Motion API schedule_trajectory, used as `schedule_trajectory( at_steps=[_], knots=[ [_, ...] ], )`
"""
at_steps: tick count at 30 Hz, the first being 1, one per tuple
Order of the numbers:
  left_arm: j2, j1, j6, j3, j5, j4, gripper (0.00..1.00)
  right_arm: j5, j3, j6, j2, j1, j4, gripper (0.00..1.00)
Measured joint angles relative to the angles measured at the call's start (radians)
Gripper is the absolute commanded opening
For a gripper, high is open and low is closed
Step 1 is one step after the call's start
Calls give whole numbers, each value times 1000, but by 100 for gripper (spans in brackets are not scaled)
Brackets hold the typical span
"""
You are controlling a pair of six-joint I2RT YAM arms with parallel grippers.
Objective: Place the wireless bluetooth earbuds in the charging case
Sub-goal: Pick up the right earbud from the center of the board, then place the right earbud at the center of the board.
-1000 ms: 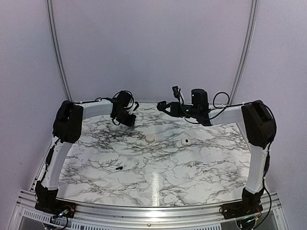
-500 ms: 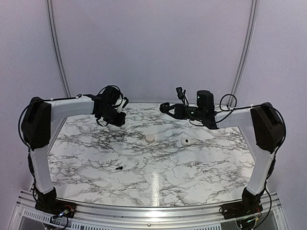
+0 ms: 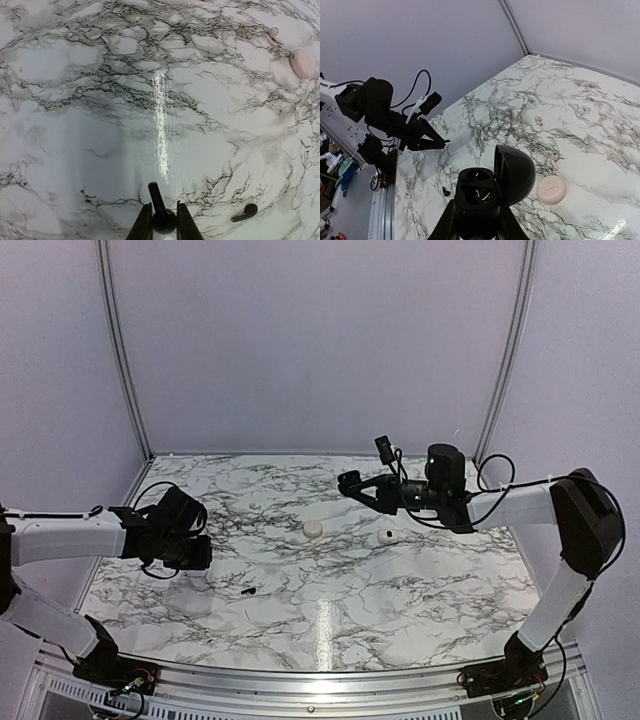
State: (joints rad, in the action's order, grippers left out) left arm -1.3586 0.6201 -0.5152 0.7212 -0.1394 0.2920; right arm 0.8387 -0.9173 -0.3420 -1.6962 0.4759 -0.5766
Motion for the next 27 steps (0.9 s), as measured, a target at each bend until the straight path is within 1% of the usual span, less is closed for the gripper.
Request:
schedule_trajectory(
  at_steps=[4, 8, 11, 16, 21, 23, 27],
  knots=[
    [84, 43, -154, -93, -65, -13, 3, 31, 56, 113, 92, 61, 0, 0],
    [95, 92, -271, -145, -111, -14, 2, 61, 100, 191, 163, 109, -6, 0],
    [89, 129, -374, -178, -139, -14, 2, 74, 127, 212, 193, 113, -9, 0],
    [58, 176, -519, -192, -171, -16, 3, 84, 149, 225, 222, 113, -5, 0],
    [28, 192, -625, -196, -180, -38, 3, 86, 156, 236, 250, 113, 7, 0],
    [15, 195, -658, -195, -186, -55, 8, 86, 159, 238, 257, 113, 9, 0],
    [-3, 196, -708, -187, -191, -74, 24, 84, 169, 239, 262, 113, 11, 0]
  ],
)
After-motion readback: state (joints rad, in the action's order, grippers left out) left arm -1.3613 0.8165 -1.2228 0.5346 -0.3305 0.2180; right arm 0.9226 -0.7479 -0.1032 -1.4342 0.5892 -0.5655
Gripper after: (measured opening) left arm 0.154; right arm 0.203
